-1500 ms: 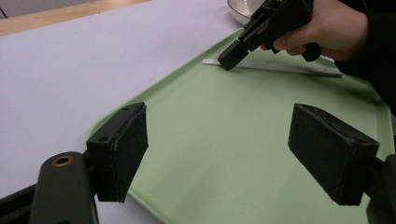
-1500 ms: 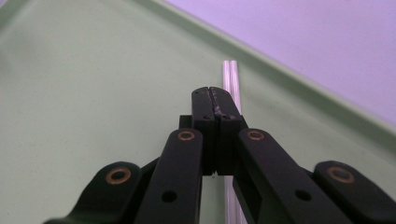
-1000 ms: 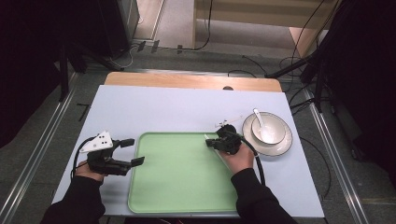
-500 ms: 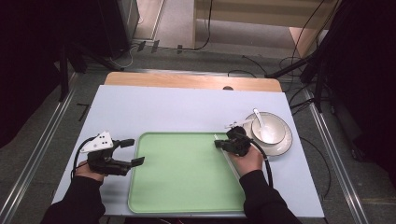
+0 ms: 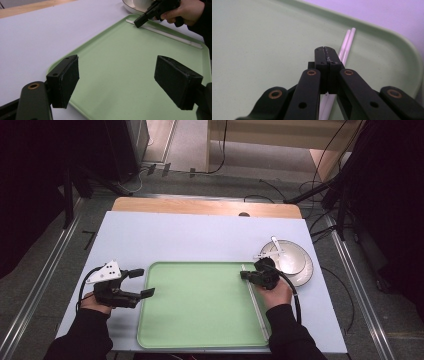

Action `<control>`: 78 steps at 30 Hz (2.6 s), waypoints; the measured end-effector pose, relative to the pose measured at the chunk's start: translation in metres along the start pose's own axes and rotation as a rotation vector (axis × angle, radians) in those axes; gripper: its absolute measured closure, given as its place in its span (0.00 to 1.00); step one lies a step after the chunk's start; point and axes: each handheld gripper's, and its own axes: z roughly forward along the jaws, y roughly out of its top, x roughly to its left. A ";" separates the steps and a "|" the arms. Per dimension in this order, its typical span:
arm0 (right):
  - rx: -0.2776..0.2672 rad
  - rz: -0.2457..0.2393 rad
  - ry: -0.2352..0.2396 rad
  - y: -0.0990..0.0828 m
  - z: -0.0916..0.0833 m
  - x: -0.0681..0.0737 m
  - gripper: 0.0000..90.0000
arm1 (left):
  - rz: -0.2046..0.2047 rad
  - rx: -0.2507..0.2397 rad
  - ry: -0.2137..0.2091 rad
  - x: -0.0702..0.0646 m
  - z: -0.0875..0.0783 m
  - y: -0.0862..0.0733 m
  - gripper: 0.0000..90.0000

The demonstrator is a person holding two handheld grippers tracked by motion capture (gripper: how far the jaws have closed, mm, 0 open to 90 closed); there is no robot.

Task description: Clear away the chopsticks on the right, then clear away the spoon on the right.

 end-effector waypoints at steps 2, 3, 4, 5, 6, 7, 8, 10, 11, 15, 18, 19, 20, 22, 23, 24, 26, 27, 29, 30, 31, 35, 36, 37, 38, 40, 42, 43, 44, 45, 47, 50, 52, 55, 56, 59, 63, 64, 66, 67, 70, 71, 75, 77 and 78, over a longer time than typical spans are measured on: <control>-0.001 0.003 -0.003 -0.001 -0.001 0.000 1.00 | 0.001 -0.002 0.002 0.000 0.000 0.000 0.22; 0.000 0.005 -0.007 -0.002 -0.002 -0.001 1.00 | 0.001 -0.002 0.002 0.001 0.000 0.000 0.22; -0.003 0.014 -0.013 -0.003 -0.003 -0.002 1.00 | 0.000 -0.003 0.002 0.001 0.000 0.000 0.22; -0.003 0.014 -0.013 -0.003 -0.003 -0.002 1.00 | 0.001 -0.003 0.002 0.001 0.000 0.000 0.22; -0.004 0.017 -0.015 -0.004 -0.004 -0.003 1.00 | 0.003 -0.001 0.000 0.001 0.000 0.000 0.22; -0.007 0.015 -0.019 -0.006 -0.005 -0.004 1.00 | 0.003 -0.002 0.001 0.001 0.001 0.000 0.22; -0.007 0.015 -0.019 -0.006 -0.005 -0.004 1.00 | 0.001 -0.003 0.000 0.001 0.001 0.000 0.22; -0.015 0.013 -0.014 -0.006 -0.005 -0.005 0.99 | -0.001 0.000 0.000 0.001 0.001 0.000 0.22; -0.015 0.013 -0.014 -0.006 -0.005 -0.005 0.99 | -0.001 0.000 0.000 0.001 0.001 0.000 0.22; -0.005 0.011 -0.001 -0.004 -0.006 -0.005 0.94 | -0.003 0.002 0.001 0.001 0.001 0.001 0.22; -0.010 0.008 0.008 -0.003 -0.007 -0.005 0.93 | -0.004 0.003 0.000 0.001 0.002 0.001 0.22; -0.010 0.008 0.008 -0.003 -0.007 -0.005 0.93 | -0.003 0.003 -0.001 0.001 0.002 0.001 0.22; -0.015 0.009 0.006 -0.002 -0.008 -0.005 0.92 | -0.003 0.003 -0.002 0.001 0.002 0.001 0.22; -0.027 0.004 0.018 -0.001 -0.010 -0.005 0.89 | -0.003 0.003 -0.002 0.001 0.002 0.001 0.22; -0.027 0.004 0.018 -0.001 -0.010 -0.005 0.89 | -0.002 0.003 -0.003 0.001 0.002 0.001 0.22; -0.026 0.001 0.016 0.000 -0.011 -0.004 0.87 | -0.002 0.002 -0.003 0.000 0.002 0.001 0.22; -0.037 0.000 0.022 0.001 -0.015 -0.004 0.81 | 0.002 0.003 -0.003 0.000 0.002 0.001 0.22; -0.037 0.000 0.022 0.001 -0.015 -0.004 0.81 | 0.000 0.002 -0.005 0.000 0.003 0.001 0.22; -0.045 0.003 0.035 0.003 -0.021 -0.003 0.75 | 0.000 0.005 -0.005 0.000 0.003 0.001 0.22; -0.045 0.003 0.035 0.003 -0.021 -0.003 0.75 | -0.001 0.003 -0.004 0.001 0.002 0.001 0.22; -0.061 -0.012 0.049 0.006 -0.028 -0.001 0.71 | 0.002 0.002 -0.002 0.001 0.002 0.001 0.22; -0.083 -0.023 0.079 0.009 -0.038 0.001 0.64 | 0.000 0.000 -0.001 0.000 0.001 0.002 0.22; -0.091 -0.030 0.084 0.011 -0.041 0.001 0.62 | 0.000 0.000 -0.001 0.000 0.001 0.002 0.22; -0.100 -0.031 0.089 0.012 -0.044 0.001 0.60 | 0.001 0.001 -0.001 0.000 0.001 0.002 0.22; -0.115 -0.035 0.104 0.015 -0.050 0.001 0.57 | 0.000 0.001 -0.002 -0.001 0.001 0.002 0.22; -0.125 -0.043 0.115 0.016 -0.054 0.001 0.53 | 0.002 0.001 -0.002 -0.001 0.001 0.002 0.22; -0.135 -0.056 0.116 0.018 -0.059 0.001 0.50 | 0.004 0.003 -0.002 -0.001 0.001 0.001 0.22; -0.135 -0.056 0.116 0.018 -0.059 0.001 0.50 | 0.005 0.006 -0.001 -0.002 0.001 0.001 0.22; -0.138 -0.061 0.121 0.019 -0.061 0.001 0.49 | 0.004 0.008 0.001 -0.002 0.001 0.001 0.22; -0.137 -0.062 0.133 0.020 -0.063 0.000 0.46 | 0.006 0.009 0.000 -0.002 0.000 0.001 0.22; -0.146 -0.073 0.127 0.024 -0.071 -0.001 0.43 | 0.003 0.012 0.001 -0.003 0.000 -0.001 0.22; -0.158 -0.080 0.113 0.025 -0.075 -0.002 0.42 | 0.003 0.012 0.006 -0.003 -0.003 -0.002 0.22; -0.168 -0.081 0.108 0.027 -0.079 -0.005 0.41 | 0.002 0.013 0.010 -0.004 -0.004 -0.003 0.22; -0.181 -0.082 0.099 0.028 -0.081 -0.009 0.41 | -0.004 0.012 0.015 -0.005 -0.006 -0.004 0.22; -0.181 -0.082 0.099 0.028 -0.081 -0.009 0.41 | -0.003 0.009 0.015 -0.005 -0.007 -0.005 0.22; -0.174 -0.088 0.097 0.030 -0.080 -0.011 0.40 | -0.001 0.014 0.023 -0.006 -0.009 -0.006 0.22; -0.177 -0.084 0.086 0.033 -0.083 -0.016 0.40 | -0.008 0.009 0.027 -0.006 -0.012 -0.008 0.22; -0.181 -0.084 0.085 0.033 -0.084 -0.017 0.40 | -0.006 0.011 0.027 -0.006 -0.012 -0.008 0.22; -0.182 -0.072 0.083 0.034 -0.086 -0.021 0.38 | -0.006 0.017 0.027 -0.007 -0.013 -0.009 0.22; -0.182 -0.072 0.083 0.034 -0.086 -0.021 0.38 | -0.006 0.017 0.027 -0.007 -0.013 -0.009 0.22; -0.181 -0.064 0.065 0.036 -0.089 -0.029 0.35 | -0.007 0.013 0.030 -0.007 -0.015 -0.010 0.22; -0.184 -0.063 0.062 0.036 -0.090 -0.031 0.35 | -0.011 0.012 0.034 -0.008 -0.016 -0.011 0.22; -0.190 -0.057 0.052 0.037 -0.095 -0.036 0.37 | -0.013 0.011 0.036 -0.008 -0.016 -0.011 0.22; -0.195 -0.050 0.045 0.038 -0.098 -0.039 0.37 | -0.012 0.011 0.037 -0.008 -0.017 -0.011 0.22; -0.190 -0.043 0.036 0.038 -0.099 -0.043 0.36 | -0.011 0.012 0.038 -0.008 -0.017 -0.011 0.22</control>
